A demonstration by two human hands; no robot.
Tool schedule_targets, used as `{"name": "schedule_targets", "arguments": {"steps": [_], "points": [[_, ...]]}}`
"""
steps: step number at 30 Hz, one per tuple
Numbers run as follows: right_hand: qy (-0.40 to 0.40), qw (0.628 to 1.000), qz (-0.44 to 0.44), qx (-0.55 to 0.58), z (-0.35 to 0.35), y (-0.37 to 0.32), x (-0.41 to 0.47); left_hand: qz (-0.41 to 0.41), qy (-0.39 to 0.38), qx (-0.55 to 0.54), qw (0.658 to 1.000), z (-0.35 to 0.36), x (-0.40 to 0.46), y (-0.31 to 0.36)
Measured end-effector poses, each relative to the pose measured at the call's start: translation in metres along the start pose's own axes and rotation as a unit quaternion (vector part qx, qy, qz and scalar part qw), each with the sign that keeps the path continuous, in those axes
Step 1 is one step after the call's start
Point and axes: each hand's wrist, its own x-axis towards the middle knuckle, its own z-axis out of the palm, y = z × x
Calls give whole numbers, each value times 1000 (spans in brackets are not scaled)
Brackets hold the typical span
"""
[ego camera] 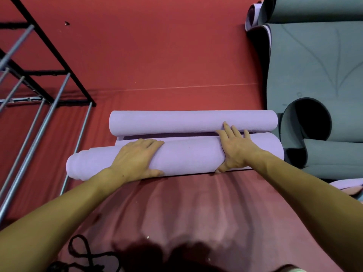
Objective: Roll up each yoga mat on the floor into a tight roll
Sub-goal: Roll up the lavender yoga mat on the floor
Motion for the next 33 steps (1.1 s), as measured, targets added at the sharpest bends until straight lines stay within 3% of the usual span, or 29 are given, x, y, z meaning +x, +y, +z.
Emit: {"name": "schedule_targets", "arguments": {"steps": [5,12,21,27,33], "points": [[12,1000,-6,6,-8,7,1,-30,-57,65,996,14,15,1],[39,998,9,-57,-10,0,1,-24,-78,43,996,1,34,-7],[-39,999,-16,22,8,-10,-45,24,-147,-35,988,-8,-5,-1],[-15,998,-26,53,11,-8,-50,16,-184,-108,977,-17,-8,2],[-8,999,-38,34,11,-3,-50,-23,-207,-55,976,-26,0,0]]}}
